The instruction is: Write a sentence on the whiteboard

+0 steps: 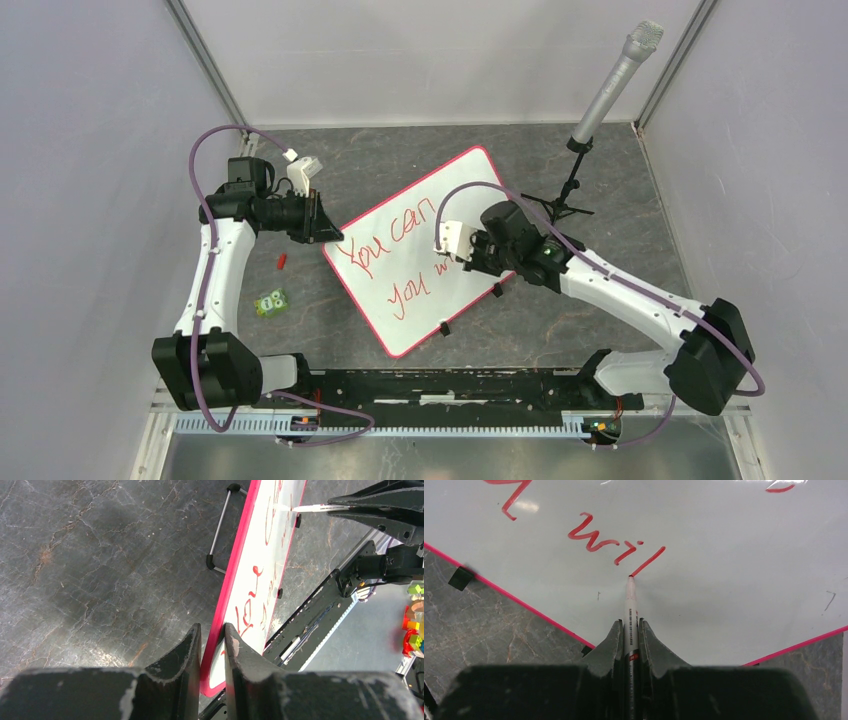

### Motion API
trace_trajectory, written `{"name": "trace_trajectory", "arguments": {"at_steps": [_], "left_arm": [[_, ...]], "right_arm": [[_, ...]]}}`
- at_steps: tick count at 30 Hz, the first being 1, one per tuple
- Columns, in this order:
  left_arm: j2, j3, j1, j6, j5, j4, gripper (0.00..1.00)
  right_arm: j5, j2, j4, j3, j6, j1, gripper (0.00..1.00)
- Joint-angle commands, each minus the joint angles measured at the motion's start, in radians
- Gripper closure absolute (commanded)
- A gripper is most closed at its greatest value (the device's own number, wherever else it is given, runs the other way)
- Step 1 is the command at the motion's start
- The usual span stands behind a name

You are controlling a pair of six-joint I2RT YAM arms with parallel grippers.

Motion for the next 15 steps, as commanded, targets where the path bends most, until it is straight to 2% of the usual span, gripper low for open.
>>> {"name": "trace_trajectory", "arguments": {"at_steps": [1, 7, 15], "left_arm": [[-0.017, 0.012, -0.015, 0.027, -0.017, 0.005, 0.83], [-0.023, 0.014, -0.015, 0.023, -0.014, 0.006, 0.83], [-0.029, 0.012, -0.015, 0.024, -0.015, 0.006, 0.83]], "right_arm": [[-0.007, -0.031, 0.005, -0.06, 0.016, -0.005, 1.0], [0.06, -0.036, -0.011, 0.001, -0.008, -0.005, 1.0], [0.075, 0.0, -0.028, 0.128, -0.028, -0.005, 1.0]]}}
